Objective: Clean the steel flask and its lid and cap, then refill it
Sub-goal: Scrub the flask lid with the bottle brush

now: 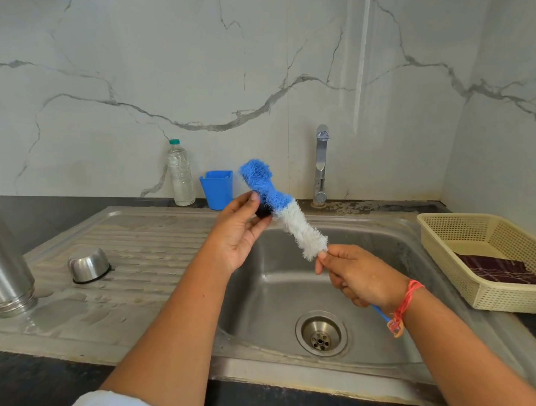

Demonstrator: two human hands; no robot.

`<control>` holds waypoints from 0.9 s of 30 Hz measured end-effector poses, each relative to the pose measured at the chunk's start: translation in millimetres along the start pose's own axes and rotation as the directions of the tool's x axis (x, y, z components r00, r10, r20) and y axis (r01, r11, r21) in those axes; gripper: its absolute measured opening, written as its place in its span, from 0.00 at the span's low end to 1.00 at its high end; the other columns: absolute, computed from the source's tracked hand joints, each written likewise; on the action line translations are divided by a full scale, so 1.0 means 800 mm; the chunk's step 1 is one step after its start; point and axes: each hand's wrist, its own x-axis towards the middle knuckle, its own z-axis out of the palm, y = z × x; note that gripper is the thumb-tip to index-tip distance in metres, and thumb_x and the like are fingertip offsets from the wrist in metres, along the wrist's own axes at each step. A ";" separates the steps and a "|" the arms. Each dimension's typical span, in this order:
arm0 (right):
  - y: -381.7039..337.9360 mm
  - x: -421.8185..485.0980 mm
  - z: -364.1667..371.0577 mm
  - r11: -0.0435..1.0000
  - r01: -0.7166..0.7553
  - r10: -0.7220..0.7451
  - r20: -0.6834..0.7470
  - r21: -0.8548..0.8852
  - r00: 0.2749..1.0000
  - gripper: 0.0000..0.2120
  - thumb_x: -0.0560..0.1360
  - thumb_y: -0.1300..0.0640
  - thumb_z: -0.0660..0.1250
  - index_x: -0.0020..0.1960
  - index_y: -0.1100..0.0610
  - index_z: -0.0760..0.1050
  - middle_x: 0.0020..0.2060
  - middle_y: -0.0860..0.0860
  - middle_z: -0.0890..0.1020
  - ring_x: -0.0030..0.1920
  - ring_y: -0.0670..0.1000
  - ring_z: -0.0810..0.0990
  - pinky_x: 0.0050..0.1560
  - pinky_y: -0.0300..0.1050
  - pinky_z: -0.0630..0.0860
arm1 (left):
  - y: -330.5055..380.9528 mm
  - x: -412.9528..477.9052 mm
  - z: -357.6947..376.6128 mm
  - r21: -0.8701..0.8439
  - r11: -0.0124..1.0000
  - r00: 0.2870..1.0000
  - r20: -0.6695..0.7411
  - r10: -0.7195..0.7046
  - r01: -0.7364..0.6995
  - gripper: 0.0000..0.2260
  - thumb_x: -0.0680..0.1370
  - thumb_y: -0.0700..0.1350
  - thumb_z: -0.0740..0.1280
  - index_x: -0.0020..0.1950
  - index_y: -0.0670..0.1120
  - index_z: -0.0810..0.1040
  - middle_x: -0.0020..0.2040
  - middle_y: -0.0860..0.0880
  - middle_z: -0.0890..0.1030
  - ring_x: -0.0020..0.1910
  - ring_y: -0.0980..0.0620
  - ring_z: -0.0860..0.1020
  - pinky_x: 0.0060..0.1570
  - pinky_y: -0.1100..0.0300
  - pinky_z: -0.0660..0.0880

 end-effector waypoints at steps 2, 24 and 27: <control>0.003 -0.003 -0.003 1.000 -0.013 0.013 0.003 -0.002 1.000 0.15 0.85 0.50 0.57 0.48 0.57 0.77 0.26 0.48 0.66 0.24 0.46 0.57 0.24 0.38 0.54 | 0.005 0.003 -0.003 -0.147 0.988 0.997 -0.068 0.040 -0.050 0.15 0.78 0.42 0.72 0.64 0.38 0.79 0.59 0.40 0.85 0.58 0.45 0.85 0.56 0.52 0.83; 0.004 0.007 0.007 0.985 0.045 -0.028 -0.106 0.166 0.994 0.13 0.86 0.51 0.55 0.52 0.58 0.74 0.28 0.52 0.70 0.21 0.45 0.58 0.23 0.35 0.54 | 0.005 0.012 -0.010 -0.304 0.952 0.998 -0.059 0.017 -0.034 0.24 0.77 0.40 0.71 0.72 0.37 0.72 0.66 0.34 0.80 0.65 0.40 0.80 0.58 0.48 0.83; -0.002 0.005 0.005 0.974 0.061 -0.041 -0.095 0.220 0.995 0.09 0.86 0.52 0.55 0.59 0.54 0.71 0.33 0.55 0.79 0.21 0.46 0.57 0.22 0.35 0.54 | 0.006 0.017 -0.011 -0.318 0.948 0.996 -0.084 0.006 -0.033 0.19 0.81 0.40 0.68 0.71 0.37 0.72 0.66 0.33 0.79 0.67 0.37 0.79 0.54 0.50 0.84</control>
